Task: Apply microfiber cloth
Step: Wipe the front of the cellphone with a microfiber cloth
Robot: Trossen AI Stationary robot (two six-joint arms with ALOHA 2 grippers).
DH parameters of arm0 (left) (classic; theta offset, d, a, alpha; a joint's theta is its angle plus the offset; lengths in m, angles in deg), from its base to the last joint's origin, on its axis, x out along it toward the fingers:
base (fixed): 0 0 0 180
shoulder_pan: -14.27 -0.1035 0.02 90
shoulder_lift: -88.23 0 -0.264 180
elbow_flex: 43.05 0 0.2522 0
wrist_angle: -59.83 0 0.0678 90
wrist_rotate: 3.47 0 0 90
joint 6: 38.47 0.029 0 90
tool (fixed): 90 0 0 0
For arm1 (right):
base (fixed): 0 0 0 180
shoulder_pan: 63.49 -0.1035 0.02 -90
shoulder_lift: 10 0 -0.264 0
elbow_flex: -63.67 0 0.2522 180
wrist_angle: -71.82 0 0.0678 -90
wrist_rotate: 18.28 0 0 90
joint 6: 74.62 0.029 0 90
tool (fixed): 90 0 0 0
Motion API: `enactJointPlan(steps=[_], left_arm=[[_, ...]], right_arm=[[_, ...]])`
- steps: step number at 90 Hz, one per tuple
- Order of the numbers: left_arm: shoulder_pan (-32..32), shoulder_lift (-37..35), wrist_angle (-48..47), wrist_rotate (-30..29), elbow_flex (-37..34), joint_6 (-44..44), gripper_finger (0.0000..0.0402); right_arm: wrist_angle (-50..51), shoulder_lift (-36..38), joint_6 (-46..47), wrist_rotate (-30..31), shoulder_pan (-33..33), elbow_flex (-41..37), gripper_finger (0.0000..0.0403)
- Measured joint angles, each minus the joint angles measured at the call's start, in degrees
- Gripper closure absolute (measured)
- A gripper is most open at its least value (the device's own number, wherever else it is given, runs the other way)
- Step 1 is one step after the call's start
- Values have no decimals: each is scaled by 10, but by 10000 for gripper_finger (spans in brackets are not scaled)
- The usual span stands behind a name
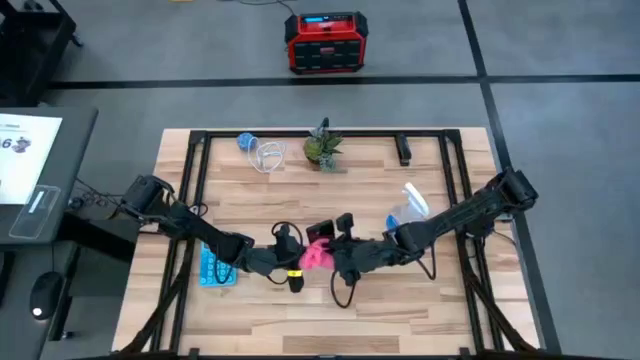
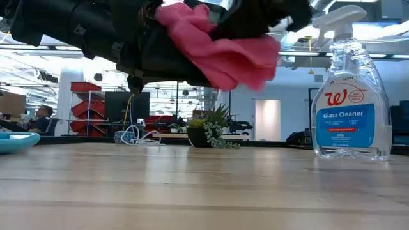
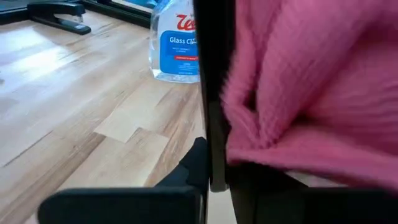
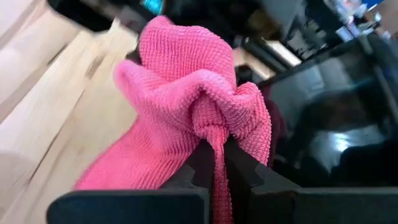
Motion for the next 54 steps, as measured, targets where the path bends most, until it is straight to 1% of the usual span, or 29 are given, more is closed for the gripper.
enactJointPlan(steps=[5, 20, 28, 39, 47, 54], left_arm=[[0, 0, 3, -2, 0, 0, 389], [0, -2, 8, -11, 0, -7, 389], [0, -2, 8, 0, 0, -8, 389], [3, -2, 5, 22, 1, 7, 389], [4, -2, 12, 22, 1, 12, 389], [2, -2, 10, 17, 1, 12, 389]], right_arm=[[4, 4, -13, 28, -6, -1, 403], [-25, 33, -63, 173, -14, -2, 403], [-37, 58, -70, 218, -17, -2, 403], [-34, 78, -58, 221, -20, -2, 403], [-31, 76, -42, 194, -23, -8, 403], [-30, 60, -14, 171, -26, -17, 403]])
